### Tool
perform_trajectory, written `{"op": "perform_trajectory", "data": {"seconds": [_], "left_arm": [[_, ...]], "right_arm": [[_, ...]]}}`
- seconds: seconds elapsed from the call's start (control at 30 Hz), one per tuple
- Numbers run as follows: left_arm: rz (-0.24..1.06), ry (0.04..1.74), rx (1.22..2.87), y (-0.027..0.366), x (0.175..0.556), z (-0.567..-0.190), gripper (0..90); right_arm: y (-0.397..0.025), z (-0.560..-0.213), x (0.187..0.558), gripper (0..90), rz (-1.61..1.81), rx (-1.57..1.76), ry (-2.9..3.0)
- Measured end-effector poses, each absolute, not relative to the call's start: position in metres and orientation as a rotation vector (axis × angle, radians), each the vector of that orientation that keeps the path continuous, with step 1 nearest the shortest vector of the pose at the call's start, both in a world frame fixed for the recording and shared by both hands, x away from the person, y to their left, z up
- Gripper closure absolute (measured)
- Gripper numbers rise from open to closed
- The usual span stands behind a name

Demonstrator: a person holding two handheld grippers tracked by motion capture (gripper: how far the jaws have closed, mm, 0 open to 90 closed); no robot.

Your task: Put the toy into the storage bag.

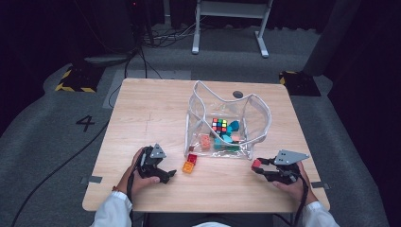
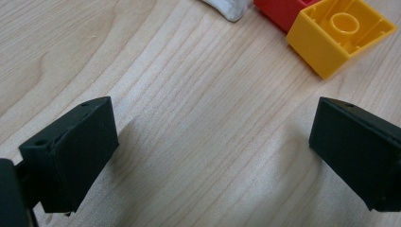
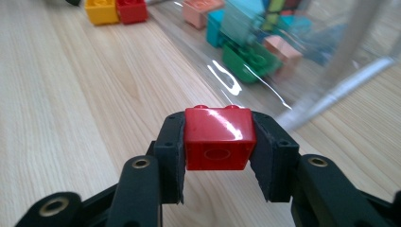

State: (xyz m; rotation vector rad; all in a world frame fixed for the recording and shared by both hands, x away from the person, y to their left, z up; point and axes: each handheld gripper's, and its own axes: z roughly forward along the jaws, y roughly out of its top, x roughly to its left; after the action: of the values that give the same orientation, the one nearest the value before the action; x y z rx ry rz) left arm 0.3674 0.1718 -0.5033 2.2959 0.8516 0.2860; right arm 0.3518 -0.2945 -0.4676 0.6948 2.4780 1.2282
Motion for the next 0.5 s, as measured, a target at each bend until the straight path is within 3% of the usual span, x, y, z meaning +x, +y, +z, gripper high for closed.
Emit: {"op": "perform_trajectory", "data": {"seconds": [0.5], "left_arm": [[0.275,0.863,2.296,0.172,0.367,-0.503,2.1]], "right_arm": [[-0.327,-0.457,0.362,59.0,1.251,0.771,2.402]]}}
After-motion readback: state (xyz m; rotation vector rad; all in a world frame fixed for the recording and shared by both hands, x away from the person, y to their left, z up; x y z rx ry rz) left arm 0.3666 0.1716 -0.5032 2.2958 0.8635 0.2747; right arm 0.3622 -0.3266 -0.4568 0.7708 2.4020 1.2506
